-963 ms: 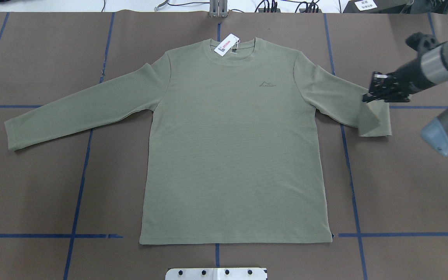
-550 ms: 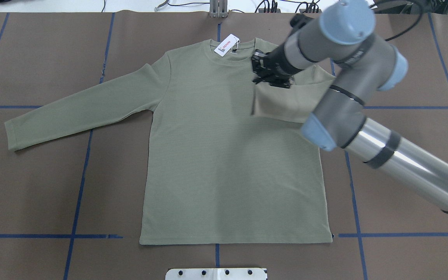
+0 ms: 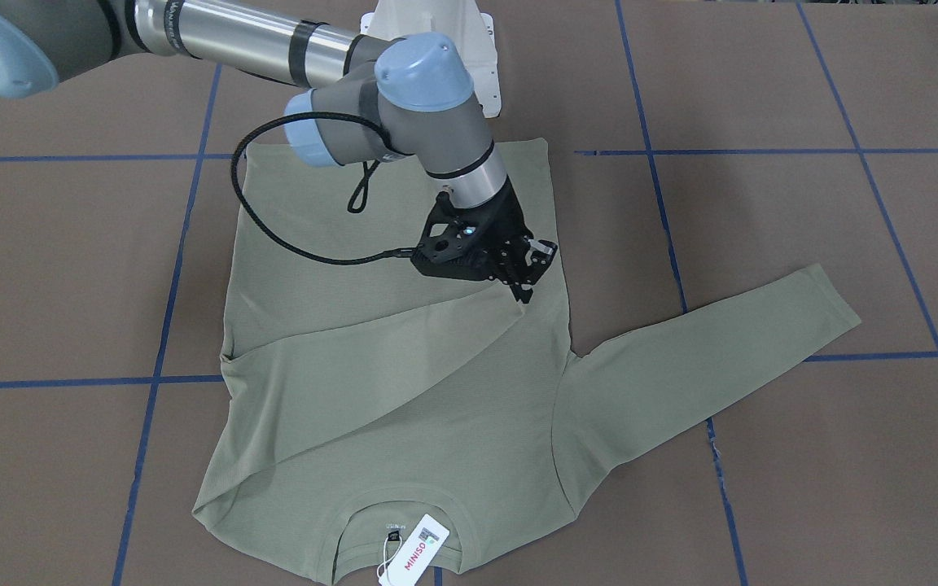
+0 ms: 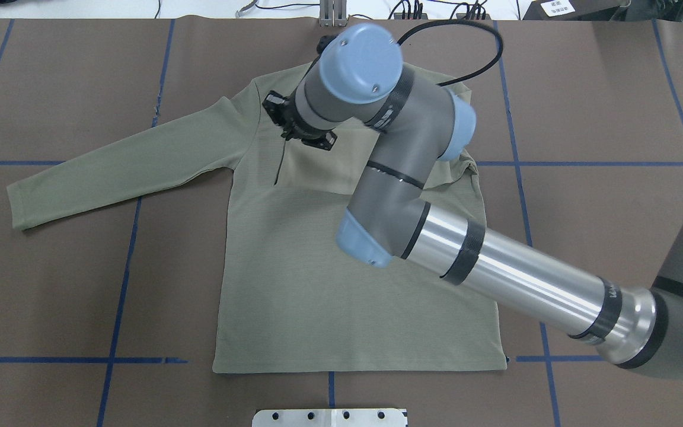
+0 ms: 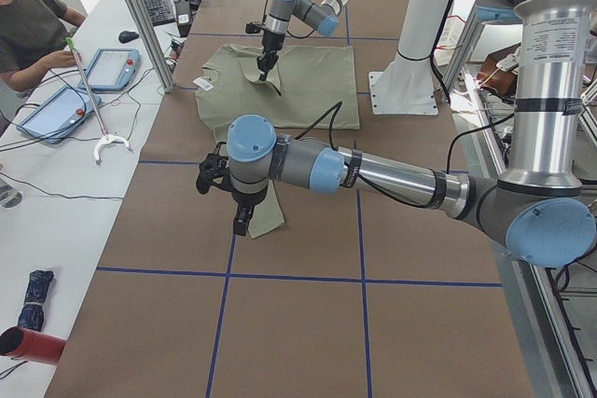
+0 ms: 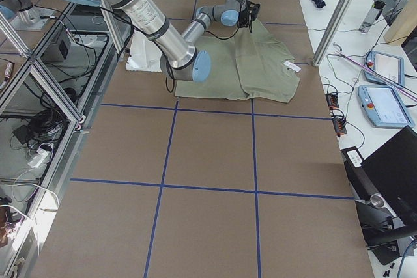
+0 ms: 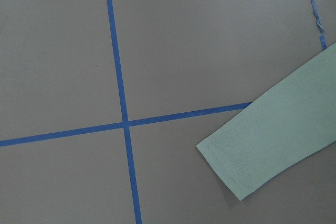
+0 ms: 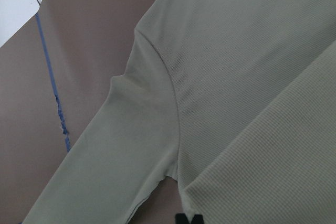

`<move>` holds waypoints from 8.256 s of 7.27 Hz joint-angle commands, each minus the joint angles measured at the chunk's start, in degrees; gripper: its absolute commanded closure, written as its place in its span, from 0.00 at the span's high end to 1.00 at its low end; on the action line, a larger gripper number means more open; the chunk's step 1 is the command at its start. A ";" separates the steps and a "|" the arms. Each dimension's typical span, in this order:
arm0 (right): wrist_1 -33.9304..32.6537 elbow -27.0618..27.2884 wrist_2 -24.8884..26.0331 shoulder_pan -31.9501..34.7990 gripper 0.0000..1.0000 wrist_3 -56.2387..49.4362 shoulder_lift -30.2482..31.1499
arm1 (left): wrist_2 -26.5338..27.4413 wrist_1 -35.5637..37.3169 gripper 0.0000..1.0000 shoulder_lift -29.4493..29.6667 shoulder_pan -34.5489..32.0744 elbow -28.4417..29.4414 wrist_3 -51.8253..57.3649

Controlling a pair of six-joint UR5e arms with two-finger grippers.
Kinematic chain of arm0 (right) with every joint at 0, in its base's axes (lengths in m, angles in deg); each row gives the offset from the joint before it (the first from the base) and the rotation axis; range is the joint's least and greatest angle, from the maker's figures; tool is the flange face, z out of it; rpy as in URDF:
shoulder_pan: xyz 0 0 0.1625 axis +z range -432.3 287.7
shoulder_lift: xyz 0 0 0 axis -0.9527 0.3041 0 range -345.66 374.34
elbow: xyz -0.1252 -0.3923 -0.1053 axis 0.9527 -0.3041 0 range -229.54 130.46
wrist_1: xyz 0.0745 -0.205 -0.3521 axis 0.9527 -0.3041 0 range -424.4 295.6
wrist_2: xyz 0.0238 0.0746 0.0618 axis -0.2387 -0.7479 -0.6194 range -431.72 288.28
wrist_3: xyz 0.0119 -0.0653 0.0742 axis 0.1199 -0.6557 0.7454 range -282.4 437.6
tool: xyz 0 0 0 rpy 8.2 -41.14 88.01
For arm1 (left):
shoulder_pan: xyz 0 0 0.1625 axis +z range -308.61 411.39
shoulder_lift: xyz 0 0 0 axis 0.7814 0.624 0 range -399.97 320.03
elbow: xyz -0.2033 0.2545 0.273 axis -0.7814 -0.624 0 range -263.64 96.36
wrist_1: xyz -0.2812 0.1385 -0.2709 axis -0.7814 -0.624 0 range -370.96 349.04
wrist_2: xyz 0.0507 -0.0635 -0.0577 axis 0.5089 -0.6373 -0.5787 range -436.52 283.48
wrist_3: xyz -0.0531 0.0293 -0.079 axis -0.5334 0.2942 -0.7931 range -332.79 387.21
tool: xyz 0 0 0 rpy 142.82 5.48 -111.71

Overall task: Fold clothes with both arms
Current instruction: 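Carry the sleeve with the right gripper across the shirt body, then release the sleeve and raise the right gripper away from the shirt, then grasp the other sleeve cuff with the left gripper, then fold the sleeve with the left gripper across the shirt body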

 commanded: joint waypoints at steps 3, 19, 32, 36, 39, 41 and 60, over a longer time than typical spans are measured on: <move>5.11 -10.52 4.22 -2.02 1.00 -0.15 -6.62 | -0.09 -2.04 1.00 0.00 0.87 0.38 0.01; -6.05 30.33 -20.73 20.57 1.00 -10.09 32.21 | 4.04 -34.40 0.78 10.63 25.14 32.73 -31.63; -6.05 31.04 -21.26 20.57 1.00 -10.09 32.48 | 4.13 -34.48 0.20 10.81 25.84 33.87 -31.54; -6.23 33.40 -21.43 20.74 1.00 -10.09 34.13 | -0.40 -33.53 0.00 11.08 25.84 28.46 -31.98; -6.23 35.70 -24.06 25.47 1.00 -17.24 40.10 | -7.82 -34.31 0.00 18.67 26.02 17.03 -56.39; -6.14 35.70 -27.49 31.35 1.00 -27.79 45.54 | -5.04 -34.13 0.00 32.37 34.13 17.61 -73.91; -5.44 36.13 -28.94 33.97 1.00 -37.47 53.57 | 27.59 -41.75 0.99 65.02 55.75 40.65 -90.88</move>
